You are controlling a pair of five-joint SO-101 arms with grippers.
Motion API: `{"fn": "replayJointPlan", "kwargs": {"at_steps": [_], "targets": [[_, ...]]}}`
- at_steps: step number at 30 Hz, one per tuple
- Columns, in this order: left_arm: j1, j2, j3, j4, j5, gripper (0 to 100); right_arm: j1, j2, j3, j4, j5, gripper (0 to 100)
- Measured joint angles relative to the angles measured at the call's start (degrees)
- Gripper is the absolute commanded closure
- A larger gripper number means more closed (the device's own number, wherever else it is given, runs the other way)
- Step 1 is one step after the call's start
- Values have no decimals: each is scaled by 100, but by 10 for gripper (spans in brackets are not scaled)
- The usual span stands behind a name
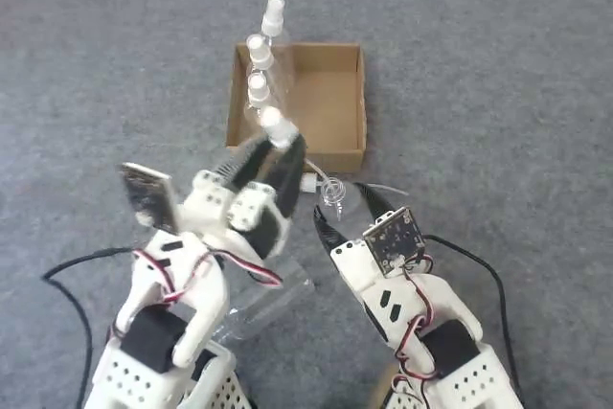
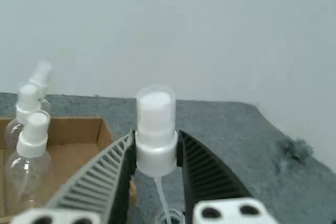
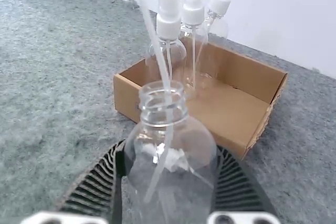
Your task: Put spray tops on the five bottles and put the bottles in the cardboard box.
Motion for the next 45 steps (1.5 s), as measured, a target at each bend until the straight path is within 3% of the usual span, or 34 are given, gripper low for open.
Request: {"fn": "replayJointPlan", "kwargs": {"at_steps": [8,18,23,29,35,45], "targets": [[545,0,9,167,-387,987,0,0,0,0,0,923],[571,0,9,211,-448,987,0,0,0,-9,0,923],[580,0,9,448,-993,987,-26,0,0,-484,0,921],[571,0,9,492,-1125,987,-264,0,0,-862,642,923],[571,-26,9,677,-1152,986,-299,0,0,-976,747,923],[571,-53,0,1002,-1152,808,-308,0,0,-976,782,923]]}}
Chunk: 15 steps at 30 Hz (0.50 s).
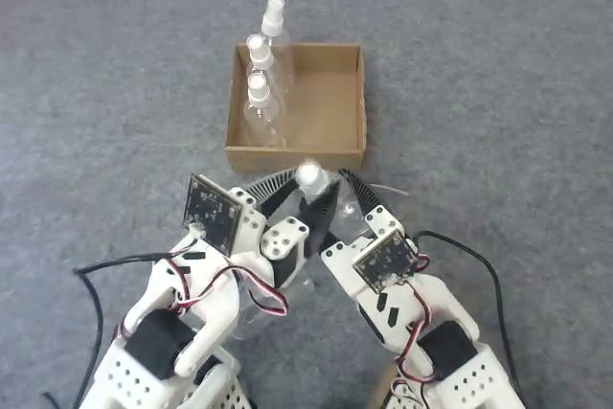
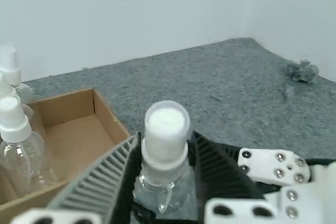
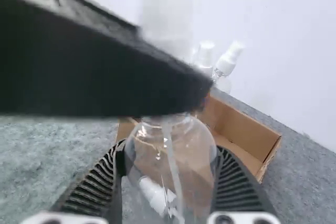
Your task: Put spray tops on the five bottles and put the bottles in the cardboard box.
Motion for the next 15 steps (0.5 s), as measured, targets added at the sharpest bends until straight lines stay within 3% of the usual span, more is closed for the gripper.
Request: {"fn": "replayJointPlan", "kwargs": {"at_steps": [15], "targets": [[0,0,0,35,0,804,0,0,0,0,0,923]]}}
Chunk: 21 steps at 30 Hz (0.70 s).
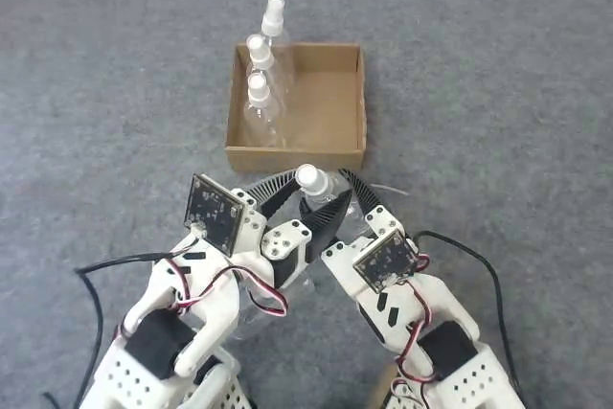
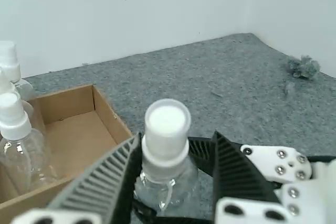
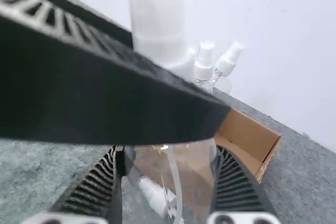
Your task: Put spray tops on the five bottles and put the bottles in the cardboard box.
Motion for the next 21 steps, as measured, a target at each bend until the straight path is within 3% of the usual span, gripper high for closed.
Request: {"fn": "replayJointPlan", "kwargs": {"at_steps": [7,21], "targets": [[0,18,-176,413,0,804,9,0,0,18,0,923],[0,35,-176,422,0,809,9,0,0,141,0,923]]}}
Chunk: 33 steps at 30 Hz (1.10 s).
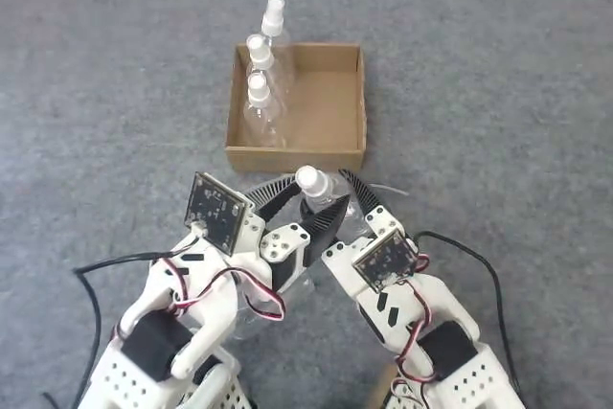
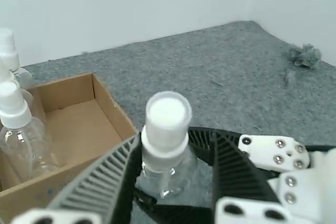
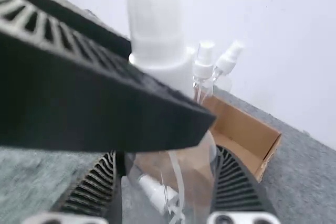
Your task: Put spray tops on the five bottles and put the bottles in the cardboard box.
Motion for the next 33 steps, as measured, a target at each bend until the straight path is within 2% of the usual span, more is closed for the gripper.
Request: {"fn": "replayJointPlan", "kwargs": {"at_steps": [7,13,16,19,27,33], "targets": [[-44,-519,0,0,0,809,0,0,0,176,0,923],[-712,-1530,141,0,0,812,0,0,0,176,9,923],[-765,-1811,299,0,0,862,0,0,0,176,9,923],[-765,-1829,325,0,0,900,0,0,0,176,9,923],[-765,-1714,378,-26,0,906,0,0,0,176,9,923],[-510,-949,580,-527,-149,907,0,0,0,193,18,923]]}}
